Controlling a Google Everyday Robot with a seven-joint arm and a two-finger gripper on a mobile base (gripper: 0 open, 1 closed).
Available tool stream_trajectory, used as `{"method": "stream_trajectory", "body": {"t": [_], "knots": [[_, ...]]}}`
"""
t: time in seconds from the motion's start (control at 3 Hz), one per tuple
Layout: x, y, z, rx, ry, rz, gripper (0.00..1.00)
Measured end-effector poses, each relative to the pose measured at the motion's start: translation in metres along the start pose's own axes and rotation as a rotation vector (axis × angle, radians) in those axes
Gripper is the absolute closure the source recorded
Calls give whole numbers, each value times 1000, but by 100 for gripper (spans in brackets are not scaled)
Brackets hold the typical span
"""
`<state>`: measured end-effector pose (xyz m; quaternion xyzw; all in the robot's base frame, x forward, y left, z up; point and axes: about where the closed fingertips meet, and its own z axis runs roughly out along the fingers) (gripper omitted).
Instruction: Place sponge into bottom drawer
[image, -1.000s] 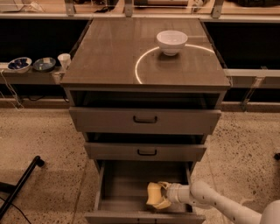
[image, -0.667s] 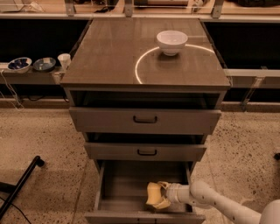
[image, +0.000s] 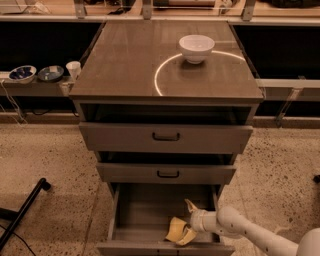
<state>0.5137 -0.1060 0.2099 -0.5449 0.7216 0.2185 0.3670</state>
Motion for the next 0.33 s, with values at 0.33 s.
{"method": "stream_trajectory", "body": {"t": [0.33], "knots": [[0,0,0,0,0,0,0]]}}
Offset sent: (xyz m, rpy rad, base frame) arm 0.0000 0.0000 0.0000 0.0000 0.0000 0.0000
